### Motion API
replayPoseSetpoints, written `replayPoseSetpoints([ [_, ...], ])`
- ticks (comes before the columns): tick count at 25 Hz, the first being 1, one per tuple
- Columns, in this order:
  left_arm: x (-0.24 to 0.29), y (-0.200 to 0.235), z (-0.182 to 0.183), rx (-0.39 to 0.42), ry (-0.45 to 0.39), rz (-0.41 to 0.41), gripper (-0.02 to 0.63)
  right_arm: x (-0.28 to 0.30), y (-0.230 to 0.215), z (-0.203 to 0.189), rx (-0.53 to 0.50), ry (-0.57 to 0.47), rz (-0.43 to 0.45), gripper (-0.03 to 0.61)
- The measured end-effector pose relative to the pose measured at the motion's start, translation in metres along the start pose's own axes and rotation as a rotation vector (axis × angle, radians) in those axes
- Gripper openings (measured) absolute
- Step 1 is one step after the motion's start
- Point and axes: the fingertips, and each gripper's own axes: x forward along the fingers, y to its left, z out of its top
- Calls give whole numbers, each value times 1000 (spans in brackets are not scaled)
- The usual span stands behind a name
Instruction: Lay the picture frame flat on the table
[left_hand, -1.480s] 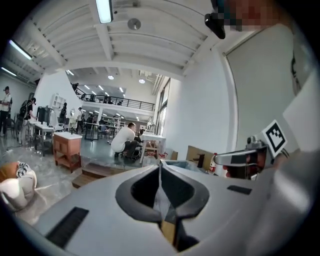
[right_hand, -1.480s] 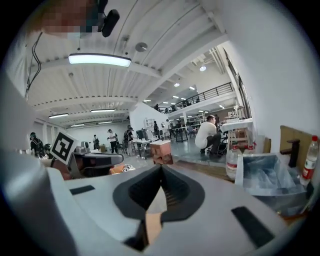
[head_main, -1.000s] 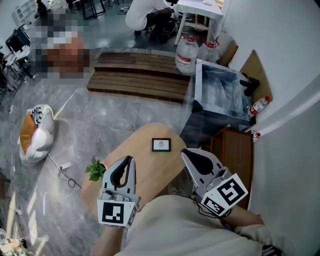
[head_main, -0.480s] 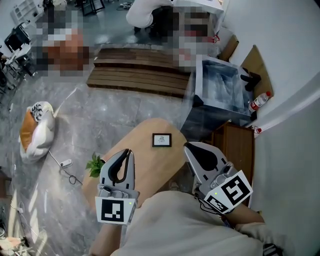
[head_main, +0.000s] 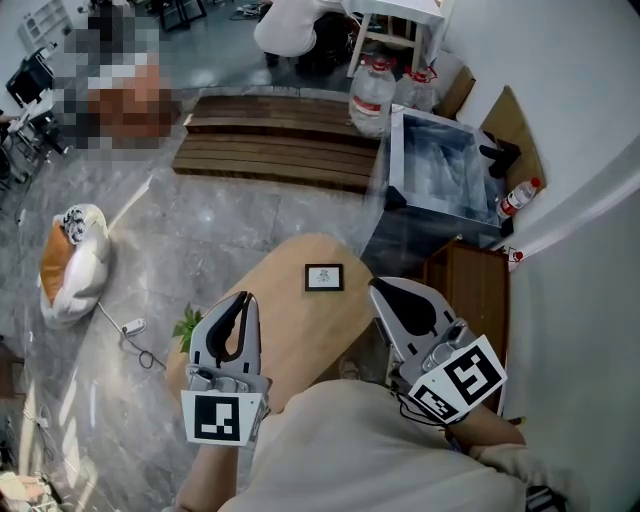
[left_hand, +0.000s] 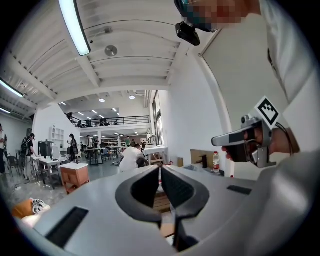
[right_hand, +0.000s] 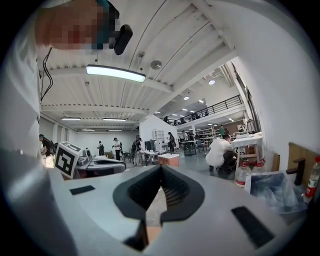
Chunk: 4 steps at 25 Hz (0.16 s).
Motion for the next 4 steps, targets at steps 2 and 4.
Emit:
replayPoseSetpoints([
  [2,-2,0,0,1,2,1,17,0,3,-1,-8,3,5,-3],
  [4,-5,0,1,1,3,2,17,1,6,-1,-15,6,12,-4],
])
